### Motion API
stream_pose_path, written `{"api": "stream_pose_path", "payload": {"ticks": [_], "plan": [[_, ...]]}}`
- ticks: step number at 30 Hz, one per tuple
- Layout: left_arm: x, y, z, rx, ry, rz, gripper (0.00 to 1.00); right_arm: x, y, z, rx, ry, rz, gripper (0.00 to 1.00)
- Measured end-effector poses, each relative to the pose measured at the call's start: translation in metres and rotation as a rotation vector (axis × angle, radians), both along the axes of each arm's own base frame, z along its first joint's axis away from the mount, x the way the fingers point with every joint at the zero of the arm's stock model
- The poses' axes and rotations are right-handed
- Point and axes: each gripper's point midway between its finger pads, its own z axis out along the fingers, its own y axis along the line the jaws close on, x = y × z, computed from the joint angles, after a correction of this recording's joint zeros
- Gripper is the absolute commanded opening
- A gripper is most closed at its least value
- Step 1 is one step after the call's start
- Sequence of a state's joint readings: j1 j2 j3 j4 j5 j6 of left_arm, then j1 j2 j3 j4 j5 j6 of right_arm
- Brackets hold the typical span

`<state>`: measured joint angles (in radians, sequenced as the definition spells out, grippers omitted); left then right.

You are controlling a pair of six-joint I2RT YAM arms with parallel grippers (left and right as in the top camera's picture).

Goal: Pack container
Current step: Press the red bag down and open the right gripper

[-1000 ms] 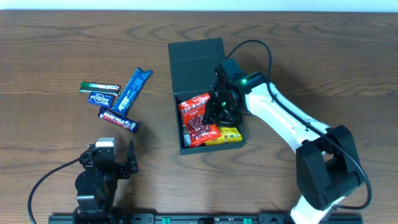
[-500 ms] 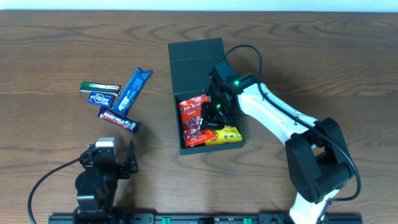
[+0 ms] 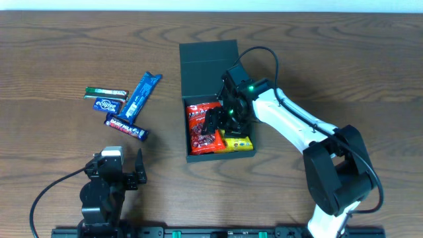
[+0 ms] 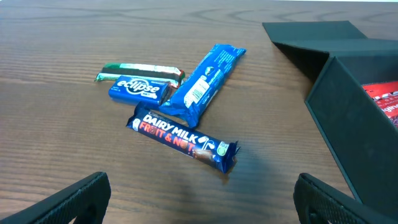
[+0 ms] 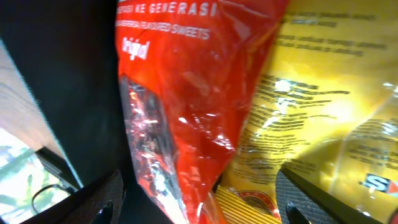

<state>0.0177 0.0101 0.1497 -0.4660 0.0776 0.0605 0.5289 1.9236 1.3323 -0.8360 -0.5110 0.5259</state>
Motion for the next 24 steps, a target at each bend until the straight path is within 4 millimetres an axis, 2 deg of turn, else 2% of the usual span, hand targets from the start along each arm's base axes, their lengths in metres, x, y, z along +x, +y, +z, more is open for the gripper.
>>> {"api": "stream_pose_path", "payload": {"ticks": [4,7,8,9,10,11,13,17,24], "plan": [[0.000,0.000,0.000,0.000,0.000,0.000,0.95,-0.002,-0.006,0.002,-0.034,0.011,-0.001,0.75],[0.000,0.000,0.000,0.000,0.000,0.000,0.95,0.004,-0.010,0.014,-0.076,-0.008,0.005,0.77],[0.000,0.000,0.000,0.000,0.000,0.000,0.96,0.007,-0.011,0.019,-0.083,-0.022,0.008,0.74],[0.000,0.000,0.000,0.000,0.000,0.000,0.95,0.013,-0.011,0.027,-0.094,-0.051,0.017,0.64],[0.000,0.000,0.000,0.000,0.000,0.000,0.95,0.018,-0.012,0.034,-0.098,-0.081,0.026,0.48],[0.000,0.000,0.000,0.000,0.000,0.000,0.95,0.022,-0.012,0.044,-0.100,-0.115,0.034,0.25],[0.000,0.000,0.000,0.000,0.000,0.000,0.95,0.027,-0.011,0.057,-0.096,-0.162,0.047,0.11],[0.000,0.000,0.000,0.000,0.000,0.000,0.95,0.025,-0.008,0.062,-0.106,-0.207,0.089,0.07],[0.000,0.000,0.000,0.000,0.000,0.000,0.96,0.002,0.005,0.035,-0.166,-0.218,0.186,0.01]]}}
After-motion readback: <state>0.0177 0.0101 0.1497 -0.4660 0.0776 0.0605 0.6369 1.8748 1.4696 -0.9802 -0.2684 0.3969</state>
